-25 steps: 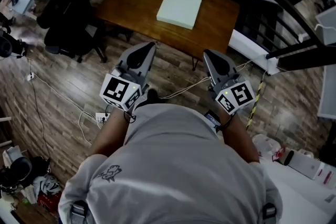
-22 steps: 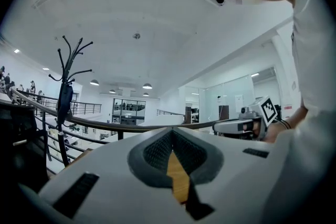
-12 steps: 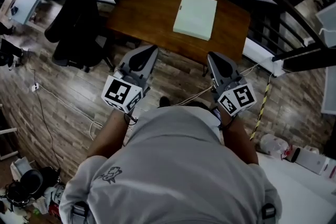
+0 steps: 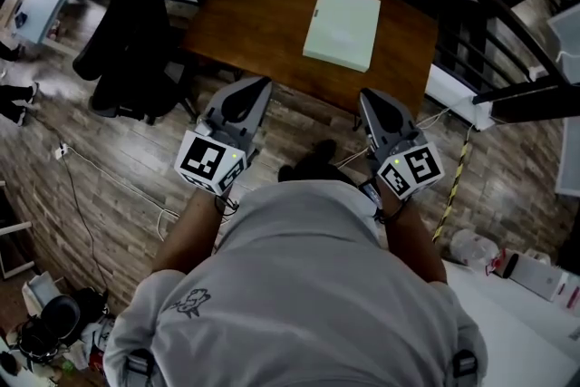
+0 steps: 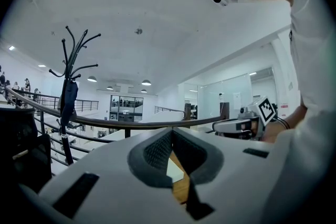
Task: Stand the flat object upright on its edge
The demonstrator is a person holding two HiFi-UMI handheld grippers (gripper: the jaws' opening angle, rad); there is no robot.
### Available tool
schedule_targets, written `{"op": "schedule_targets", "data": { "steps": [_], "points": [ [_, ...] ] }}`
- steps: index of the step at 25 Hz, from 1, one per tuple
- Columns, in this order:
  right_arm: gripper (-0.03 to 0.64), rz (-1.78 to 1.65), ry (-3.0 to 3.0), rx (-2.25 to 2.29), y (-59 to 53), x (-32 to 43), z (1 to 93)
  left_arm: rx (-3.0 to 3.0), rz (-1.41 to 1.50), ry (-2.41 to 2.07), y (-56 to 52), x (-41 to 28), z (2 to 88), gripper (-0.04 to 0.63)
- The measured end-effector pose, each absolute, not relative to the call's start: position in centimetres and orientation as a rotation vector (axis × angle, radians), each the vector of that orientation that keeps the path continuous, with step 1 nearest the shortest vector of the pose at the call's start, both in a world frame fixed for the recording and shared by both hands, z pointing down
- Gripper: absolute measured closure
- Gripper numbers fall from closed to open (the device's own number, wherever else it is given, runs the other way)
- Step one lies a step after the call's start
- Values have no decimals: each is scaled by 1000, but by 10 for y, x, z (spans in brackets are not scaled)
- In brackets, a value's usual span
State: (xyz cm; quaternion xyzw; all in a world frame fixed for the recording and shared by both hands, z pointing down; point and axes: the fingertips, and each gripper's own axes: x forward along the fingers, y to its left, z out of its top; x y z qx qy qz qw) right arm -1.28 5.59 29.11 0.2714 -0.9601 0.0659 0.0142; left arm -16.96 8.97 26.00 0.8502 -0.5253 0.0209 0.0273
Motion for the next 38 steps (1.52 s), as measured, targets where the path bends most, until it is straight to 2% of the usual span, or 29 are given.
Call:
{"op": "schedule_targets", "data": {
  "steps": [12,25,38],
  "points": [
    [583,240,-2954,875,-21,2,306,2603,85,-1588,12,-162,275,583],
    [583,254,-2934,943,-115,67,312,2636,120,-1508,-91,-99,285,583],
    [583,270,-2907,1122,-171,68,307,2684,146,-1399,-158,-110,293,583]
  ]
}}
